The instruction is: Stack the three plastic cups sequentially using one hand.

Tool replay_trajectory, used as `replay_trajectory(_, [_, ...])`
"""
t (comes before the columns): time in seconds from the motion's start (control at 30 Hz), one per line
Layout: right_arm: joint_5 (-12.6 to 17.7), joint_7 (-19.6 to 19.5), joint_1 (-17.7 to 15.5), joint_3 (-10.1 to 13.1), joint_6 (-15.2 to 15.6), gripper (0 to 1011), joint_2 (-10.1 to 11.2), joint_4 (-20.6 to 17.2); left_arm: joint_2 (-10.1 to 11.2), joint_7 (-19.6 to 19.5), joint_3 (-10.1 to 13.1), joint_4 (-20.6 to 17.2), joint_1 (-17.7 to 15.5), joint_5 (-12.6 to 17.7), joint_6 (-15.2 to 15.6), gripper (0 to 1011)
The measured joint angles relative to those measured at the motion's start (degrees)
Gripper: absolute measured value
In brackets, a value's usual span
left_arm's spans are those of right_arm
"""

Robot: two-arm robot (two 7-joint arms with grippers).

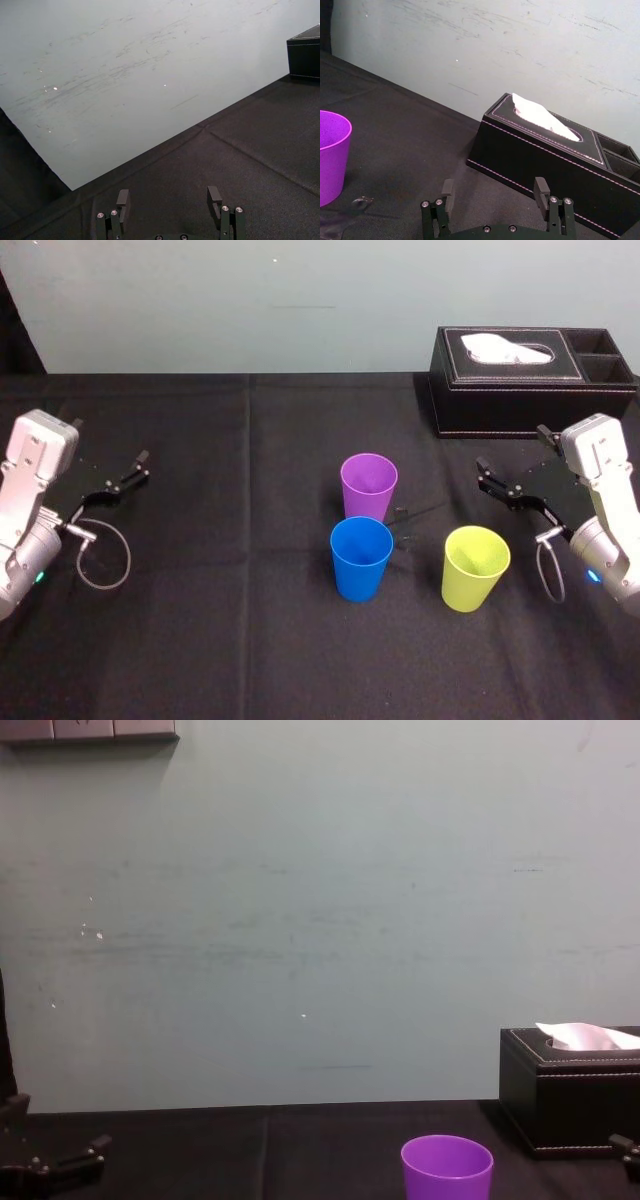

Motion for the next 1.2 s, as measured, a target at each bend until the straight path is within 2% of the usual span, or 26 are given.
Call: replay_trajectory(1.2, [0.0, 0.0, 0.0, 0.0, 0.0, 1002, 0.0, 0.0, 0.0, 0.0, 0.0, 0.0, 0.0, 0.0, 0.0, 1011])
